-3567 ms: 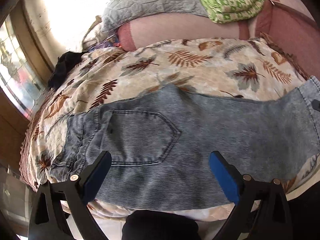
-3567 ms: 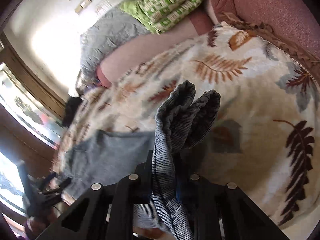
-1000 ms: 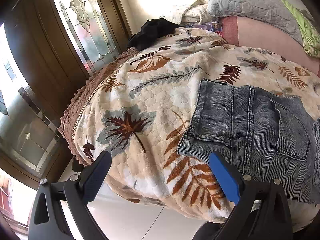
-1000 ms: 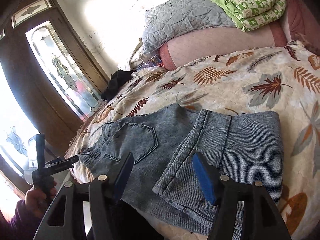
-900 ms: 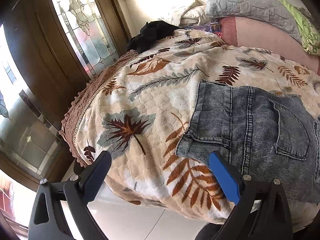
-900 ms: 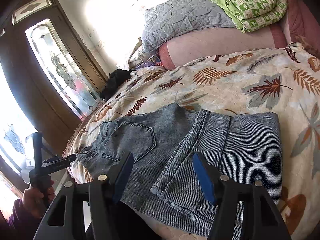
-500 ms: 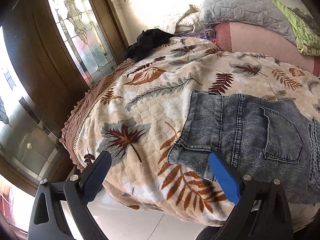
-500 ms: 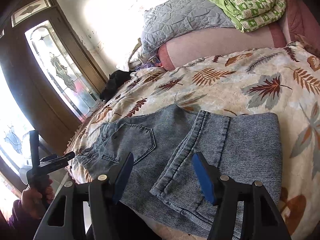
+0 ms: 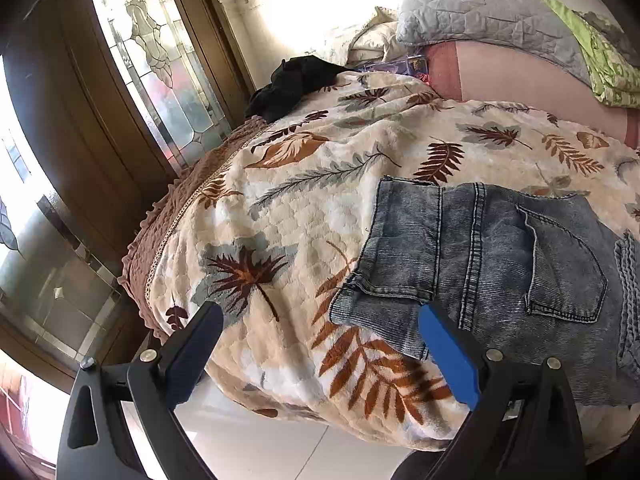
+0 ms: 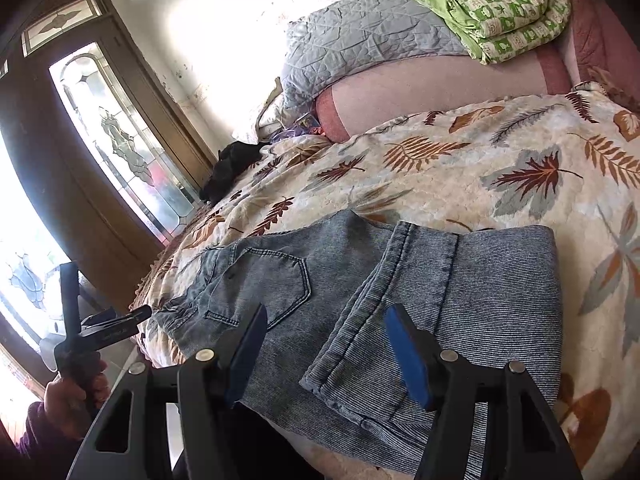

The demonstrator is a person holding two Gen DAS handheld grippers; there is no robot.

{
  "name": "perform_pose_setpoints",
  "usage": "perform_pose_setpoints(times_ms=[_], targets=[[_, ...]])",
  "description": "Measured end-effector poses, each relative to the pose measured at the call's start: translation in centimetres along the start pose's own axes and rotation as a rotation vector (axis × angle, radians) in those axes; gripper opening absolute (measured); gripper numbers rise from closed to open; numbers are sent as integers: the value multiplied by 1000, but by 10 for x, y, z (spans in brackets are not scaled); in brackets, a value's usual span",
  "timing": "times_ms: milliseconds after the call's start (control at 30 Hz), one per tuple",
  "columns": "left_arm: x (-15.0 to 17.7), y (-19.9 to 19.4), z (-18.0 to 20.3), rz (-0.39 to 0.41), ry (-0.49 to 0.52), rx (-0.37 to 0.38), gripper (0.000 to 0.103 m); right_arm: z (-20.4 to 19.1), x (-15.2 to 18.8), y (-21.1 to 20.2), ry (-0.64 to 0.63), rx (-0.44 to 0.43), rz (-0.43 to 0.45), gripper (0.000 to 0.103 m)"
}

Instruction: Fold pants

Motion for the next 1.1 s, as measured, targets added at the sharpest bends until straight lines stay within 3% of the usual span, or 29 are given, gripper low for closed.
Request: perform_pose_setpoints(times_ms=[1100], targets=[[2,27,-7,-54,-26,12,98,-1,2,15,6,36,-56,66]])
Point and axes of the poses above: each gripper's, at about its wrist camera, not at the fingertips, and y roughly the way its jaws point, z to its right, x to its underside, the point moved 1 cm from there along y, roughly the way its jaws point, and after that the axes turned 11 degrees about -z, right-handed, at the moved point
